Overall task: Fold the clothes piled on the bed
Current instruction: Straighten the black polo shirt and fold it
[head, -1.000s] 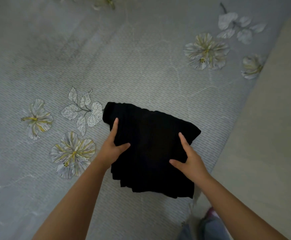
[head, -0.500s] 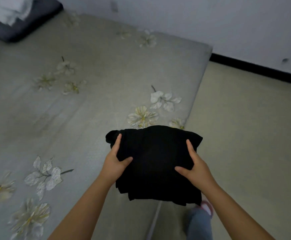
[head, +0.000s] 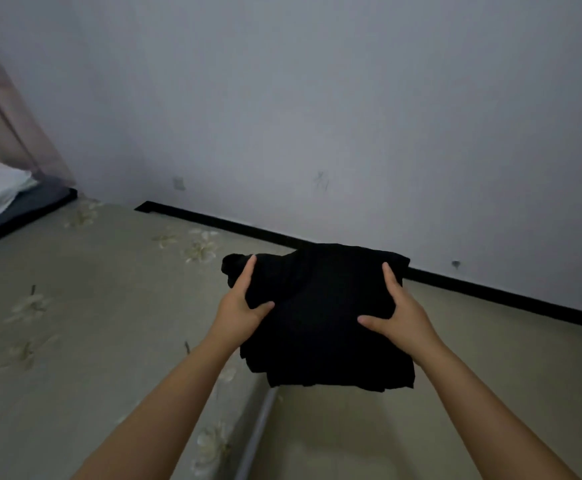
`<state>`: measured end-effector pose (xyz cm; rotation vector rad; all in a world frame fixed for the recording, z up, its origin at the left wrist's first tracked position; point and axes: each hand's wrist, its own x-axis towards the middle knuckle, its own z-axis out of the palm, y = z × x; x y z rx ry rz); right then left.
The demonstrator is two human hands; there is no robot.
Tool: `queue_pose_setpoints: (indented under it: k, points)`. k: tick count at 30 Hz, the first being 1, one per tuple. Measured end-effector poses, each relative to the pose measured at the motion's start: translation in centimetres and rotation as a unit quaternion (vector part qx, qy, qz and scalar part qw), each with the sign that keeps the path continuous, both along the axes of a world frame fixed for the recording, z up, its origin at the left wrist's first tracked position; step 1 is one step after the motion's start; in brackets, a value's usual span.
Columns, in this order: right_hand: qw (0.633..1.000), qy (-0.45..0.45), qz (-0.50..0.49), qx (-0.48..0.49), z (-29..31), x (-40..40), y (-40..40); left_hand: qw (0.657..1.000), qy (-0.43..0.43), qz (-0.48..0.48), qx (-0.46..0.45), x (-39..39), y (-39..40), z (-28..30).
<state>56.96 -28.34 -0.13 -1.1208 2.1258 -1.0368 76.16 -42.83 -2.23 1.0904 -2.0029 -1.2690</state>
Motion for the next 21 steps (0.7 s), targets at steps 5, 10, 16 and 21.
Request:
queue_pose_setpoints:
  k: [5, 10, 16, 21]
  points:
    - [0.999, 0.001, -0.038, -0.037, 3.2, -10.2, -3.0, 0.997, 0.037, -0.051, -0.038, -11.2, -4.6, 3.0]
    - [0.996, 0.010, -0.072, -0.050, 5.6, -19.5, -8.4, 0.992, 0.034, -0.106, -0.060, -22.0, -11.8, 5.1]
    - [0.992, 0.049, -0.099, -0.062, 10.2, -30.5, -15.8, 0.980, 0.025, -0.172, -0.098, -34.3, -20.4, 9.3]
    - [0.991, 0.066, -0.096, -0.065, 10.8, -39.9, -21.7, 0.979, 0.071, -0.178, -0.072, -43.2, -26.8, 9.9]
